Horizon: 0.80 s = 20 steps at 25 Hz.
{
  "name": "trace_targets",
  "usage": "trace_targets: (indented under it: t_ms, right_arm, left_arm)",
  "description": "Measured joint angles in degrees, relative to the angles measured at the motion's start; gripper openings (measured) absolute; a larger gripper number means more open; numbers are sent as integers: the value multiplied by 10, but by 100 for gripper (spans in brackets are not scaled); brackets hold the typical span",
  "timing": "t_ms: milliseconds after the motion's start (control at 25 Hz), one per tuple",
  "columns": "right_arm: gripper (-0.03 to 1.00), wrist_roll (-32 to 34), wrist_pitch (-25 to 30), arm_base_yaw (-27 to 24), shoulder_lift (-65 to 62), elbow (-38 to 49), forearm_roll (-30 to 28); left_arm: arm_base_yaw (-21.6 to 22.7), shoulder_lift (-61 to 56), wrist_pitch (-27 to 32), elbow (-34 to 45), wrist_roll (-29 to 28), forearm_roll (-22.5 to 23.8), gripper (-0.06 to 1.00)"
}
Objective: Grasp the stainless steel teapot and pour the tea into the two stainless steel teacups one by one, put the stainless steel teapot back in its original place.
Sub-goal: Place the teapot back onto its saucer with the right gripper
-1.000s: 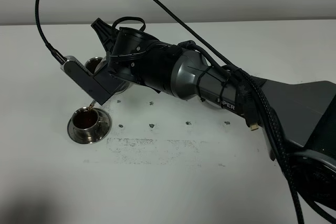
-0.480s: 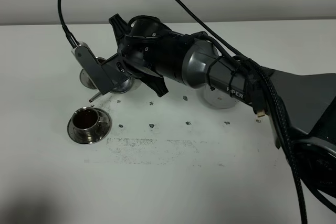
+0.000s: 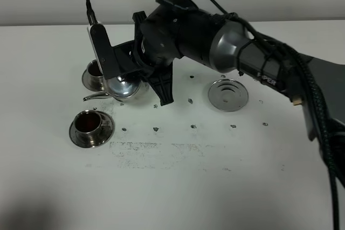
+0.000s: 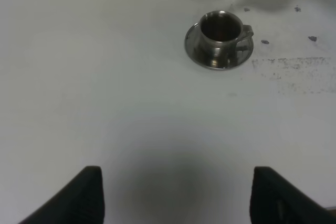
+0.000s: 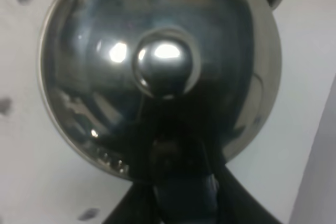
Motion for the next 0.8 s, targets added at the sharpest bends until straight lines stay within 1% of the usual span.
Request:
trace_targets:
  t_ms: [40, 120, 200, 280, 360, 440, 560, 680, 800]
  right_arm:
    - [20, 6, -7, 0, -17, 21, 23]
    - [20, 26, -39, -2, -60, 73, 73]
    - [20, 61, -62, -2, -95, 132, 120]
    - [20, 116, -73, -2, -121, 179, 161]
    - [20, 179, -73, -2, -133, 214, 195]
    - [20, 263, -73, -2, -134, 233, 204]
    - [20, 376, -69, -2, -134, 251, 198]
    - [20, 452, -58, -1, -134, 255, 195]
    - [20, 480, -50, 8, -127, 255, 181]
  left_arm:
    - [0, 0, 0, 0, 0, 0, 58]
    - [0, 0, 0, 0, 0, 0, 58]
    - [0, 0, 0, 0, 0, 0, 58]
    - [0, 0, 0, 0, 0, 0, 58]
    - [0, 0, 0, 0, 0, 0, 58]
    - [0, 0, 0, 0, 0, 0, 58]
    - [0, 0, 0, 0, 0, 0, 58]
    - [0, 0, 0, 0, 0, 0, 58]
    - [0, 0, 0, 0, 0, 0, 58]
